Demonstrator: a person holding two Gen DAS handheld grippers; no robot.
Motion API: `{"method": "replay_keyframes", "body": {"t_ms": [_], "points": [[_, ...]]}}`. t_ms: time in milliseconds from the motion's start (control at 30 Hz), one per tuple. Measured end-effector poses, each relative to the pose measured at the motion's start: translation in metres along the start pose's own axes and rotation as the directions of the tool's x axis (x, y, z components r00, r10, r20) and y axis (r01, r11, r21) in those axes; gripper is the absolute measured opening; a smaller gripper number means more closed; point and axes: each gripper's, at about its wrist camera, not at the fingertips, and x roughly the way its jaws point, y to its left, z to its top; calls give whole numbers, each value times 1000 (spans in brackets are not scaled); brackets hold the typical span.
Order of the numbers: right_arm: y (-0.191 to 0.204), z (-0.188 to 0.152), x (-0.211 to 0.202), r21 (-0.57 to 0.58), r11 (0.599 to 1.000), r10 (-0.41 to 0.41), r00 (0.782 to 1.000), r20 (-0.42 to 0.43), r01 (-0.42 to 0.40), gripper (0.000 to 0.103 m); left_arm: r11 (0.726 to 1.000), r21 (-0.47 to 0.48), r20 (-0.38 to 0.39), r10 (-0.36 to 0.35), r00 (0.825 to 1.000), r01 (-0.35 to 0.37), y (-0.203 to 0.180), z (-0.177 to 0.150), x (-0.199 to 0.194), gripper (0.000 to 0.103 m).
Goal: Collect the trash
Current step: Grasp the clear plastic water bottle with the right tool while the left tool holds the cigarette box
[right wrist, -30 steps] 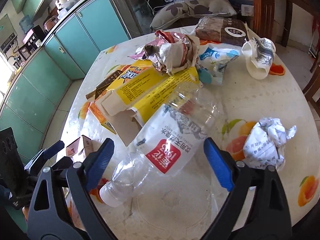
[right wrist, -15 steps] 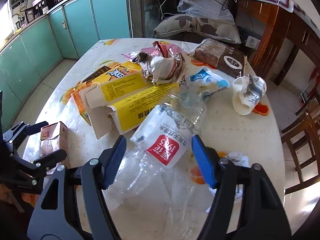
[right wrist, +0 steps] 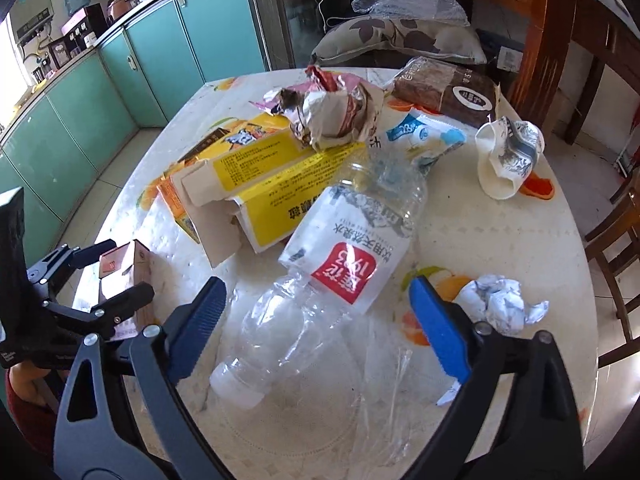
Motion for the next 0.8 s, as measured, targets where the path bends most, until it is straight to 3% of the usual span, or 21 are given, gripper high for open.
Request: {"method": "replay_keyframes", "body": {"t_ms": [67,100,167,267,300,333,367,600,667,733,800], "points": [[2,-4,6,-13,1000,-10,1000,-14,9,88,1000,-4,10,-13,1000,13,0,0,-2,83],[2,-6,8,-24,1000,-14,1000,-16,14,80,1000,-7,16,-25,1000,25,0,-1,-3,73],[2,-10,9,-28,1000,1,1000,-17,-2,67,998,-16,23,-53,998,54,1,-1,-5,67],[-2,-10,6,-13,1000,10,1000,1,-10,61,994,-31,41,-102,994,104,1,0,-6,57],[-3,-10,4,-9,1000,12,1000,13,-12,59,992,-30,52,-117,992,118,1,0,-8,49],[-5,-10,1,-5,1000,14,1000,21,-14,58,991,-23,61,-129,990,131,0,1,-10,27],[-7,-10,-1,0,1000,15,1000,27,-15,57,991,-16,61,-135,989,136,-1,1,-11,23],[-12,-9,-7,0,1000,-18,999,27,18,56,995,3,49,-98,994,98,-3,6,-10,27],[-13,-10,-9,4,1000,-23,999,31,22,67,997,9,51,-72,996,72,-3,7,-11,43],[-12,-9,-11,1,999,-33,998,45,33,75,998,9,66,-64,996,63,-3,8,-13,67],[-12,-8,-12,-3,999,-42,998,50,42,79,998,4,72,-63,995,63,-3,9,-14,72]]}}
